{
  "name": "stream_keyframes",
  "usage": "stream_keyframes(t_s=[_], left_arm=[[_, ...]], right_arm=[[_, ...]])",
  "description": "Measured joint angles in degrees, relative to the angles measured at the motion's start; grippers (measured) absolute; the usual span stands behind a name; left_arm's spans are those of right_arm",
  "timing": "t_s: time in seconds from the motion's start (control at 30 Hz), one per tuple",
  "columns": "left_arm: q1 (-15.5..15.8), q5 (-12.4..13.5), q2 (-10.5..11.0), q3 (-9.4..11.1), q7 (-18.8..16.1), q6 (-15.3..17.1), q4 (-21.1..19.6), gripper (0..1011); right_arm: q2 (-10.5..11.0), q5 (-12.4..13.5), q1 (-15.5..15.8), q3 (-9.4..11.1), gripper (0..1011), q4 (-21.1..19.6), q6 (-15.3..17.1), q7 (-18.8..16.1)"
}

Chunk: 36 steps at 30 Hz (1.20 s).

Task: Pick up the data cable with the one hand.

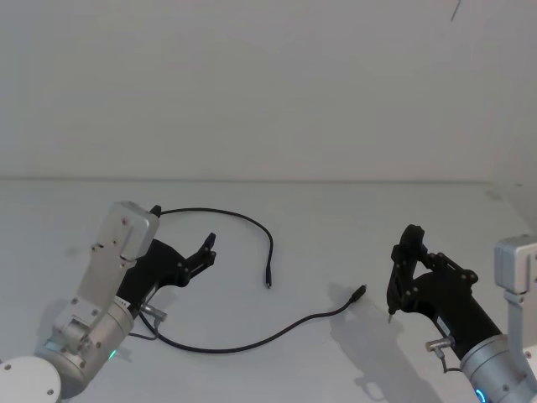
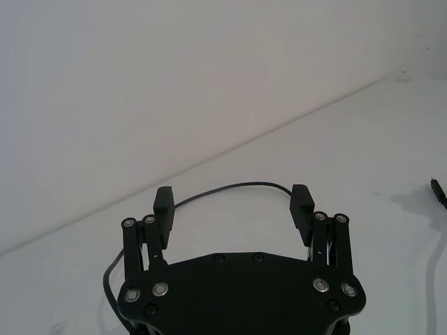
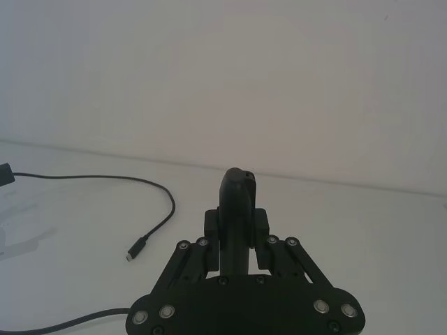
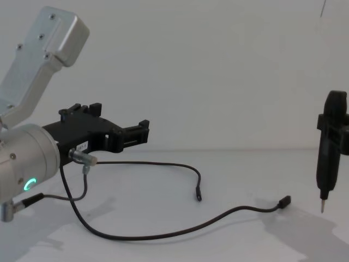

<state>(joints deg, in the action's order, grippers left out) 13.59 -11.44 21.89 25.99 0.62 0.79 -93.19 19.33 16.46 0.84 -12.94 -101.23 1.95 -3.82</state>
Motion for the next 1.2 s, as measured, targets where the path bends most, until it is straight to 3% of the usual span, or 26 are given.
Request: stream_keyframes(t_s=[1.2], left_arm=[[0.0,0.0,0.0,0.0,0.2,0.1,0.0,1001]], right_arm=[[0.0,0.0,0.0,0.0,279,0.0,0.0,0.0]])
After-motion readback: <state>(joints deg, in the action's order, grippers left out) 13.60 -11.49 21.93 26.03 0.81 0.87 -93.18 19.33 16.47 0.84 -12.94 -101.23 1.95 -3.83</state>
